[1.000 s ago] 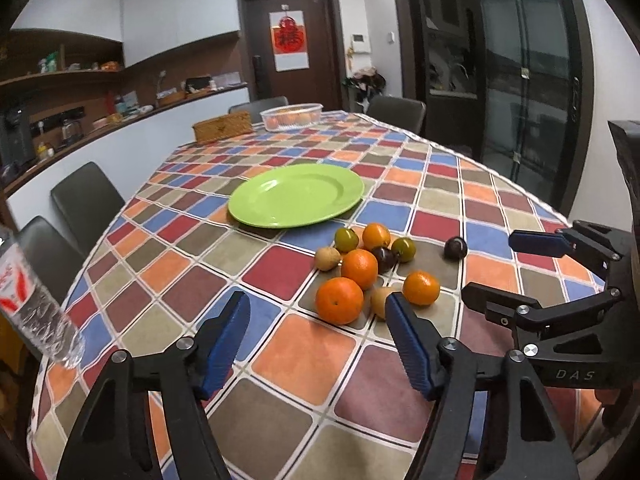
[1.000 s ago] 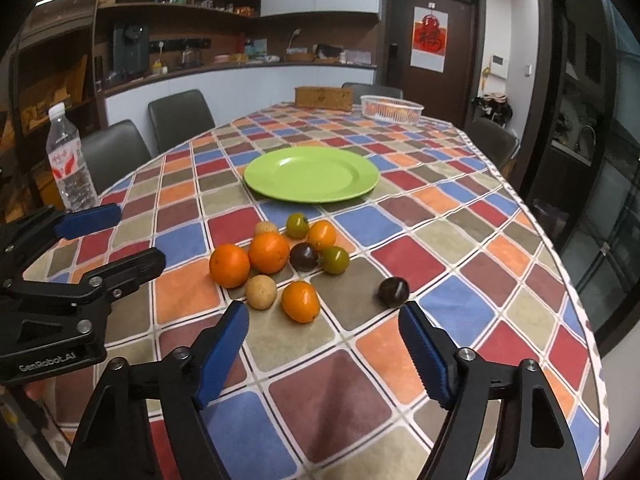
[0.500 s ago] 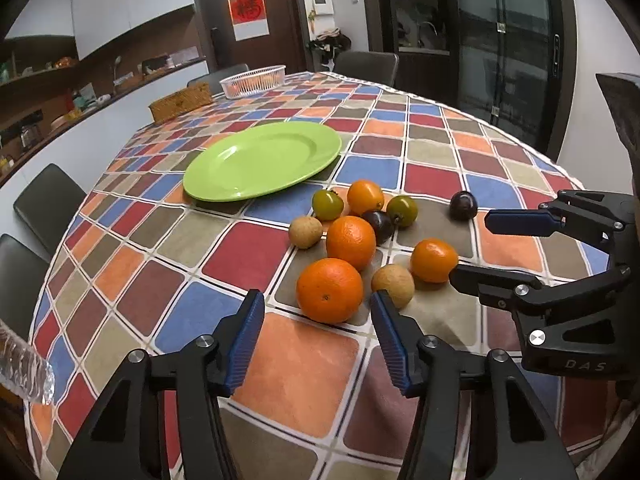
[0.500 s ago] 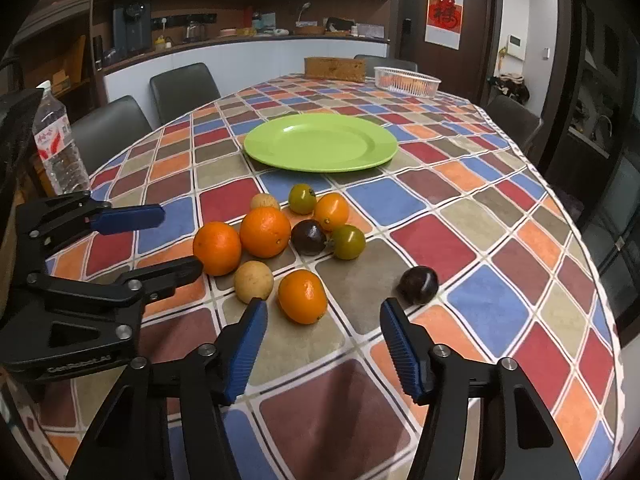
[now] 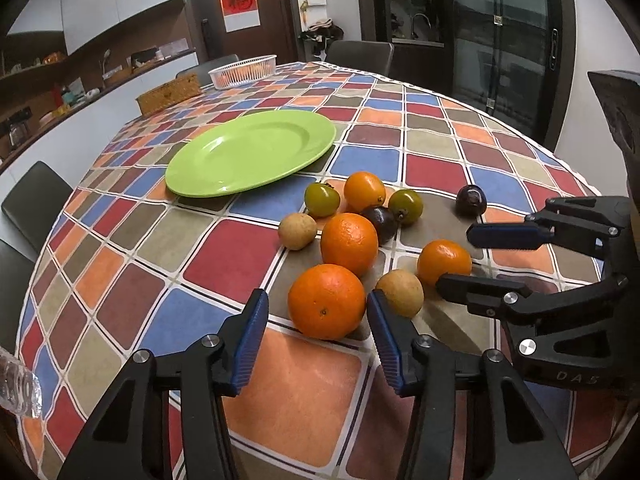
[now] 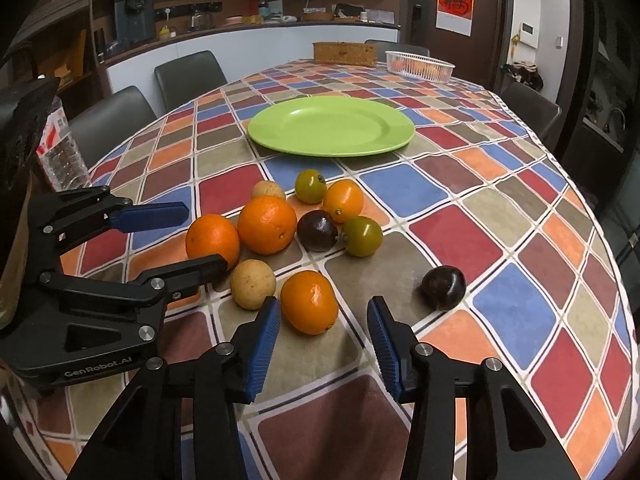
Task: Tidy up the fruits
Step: 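Move both tools forward toward the fruit cluster, then grasp the large orange with the left tool while the right tool grasps a small tangerine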
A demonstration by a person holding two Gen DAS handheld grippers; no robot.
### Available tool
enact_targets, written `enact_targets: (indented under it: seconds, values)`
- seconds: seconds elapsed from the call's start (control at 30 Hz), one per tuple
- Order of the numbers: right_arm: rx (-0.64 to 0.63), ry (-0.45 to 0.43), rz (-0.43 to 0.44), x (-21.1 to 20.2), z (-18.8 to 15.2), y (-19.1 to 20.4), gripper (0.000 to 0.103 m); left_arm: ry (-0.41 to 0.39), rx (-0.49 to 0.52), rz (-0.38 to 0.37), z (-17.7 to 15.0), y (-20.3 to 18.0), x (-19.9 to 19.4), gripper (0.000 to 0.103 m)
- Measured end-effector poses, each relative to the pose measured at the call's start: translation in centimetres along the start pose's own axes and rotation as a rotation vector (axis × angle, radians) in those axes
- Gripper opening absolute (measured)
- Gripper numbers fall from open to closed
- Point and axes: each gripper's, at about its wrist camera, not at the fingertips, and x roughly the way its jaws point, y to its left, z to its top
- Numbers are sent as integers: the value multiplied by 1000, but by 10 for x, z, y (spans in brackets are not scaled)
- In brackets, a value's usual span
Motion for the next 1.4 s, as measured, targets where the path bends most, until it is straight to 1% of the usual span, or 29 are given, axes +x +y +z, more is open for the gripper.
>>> enact_targets:
  seconds: [0.07,0.23,0.33,0.4,0.6,0.9,1.03,1.17,1.4]
  values:
    - [2,4,12,2,0,0,42,2,0,-6,1,1,2,47]
    - [5,19,34,7,1,-1,39,14,-13,-23,2,0,5,41]
    - [14,25,47,9,2,-2,38,18,-27,-24,2,1,5,41]
    - [15,27,58,10,3,-2,32,23,-38,-23,3,1,5,41]
    - [30,26,80,6,4,-5,31,12,-78,-14,3,1,-4,40]
    - [53,-37,94,-19,18,-11,31,-64,-132,16,17,-2,-38,40]
    - [49,-67,96,-32,26,-11,31,-84,-149,27,23,0,-49,40]
    - [42,-95,104,-41,36,-12,31,-101,-164,30,33,3,-56,40]
    - [13,-141,115,-48,65,-16,31,-123,-189,43,59,15,-57,40]
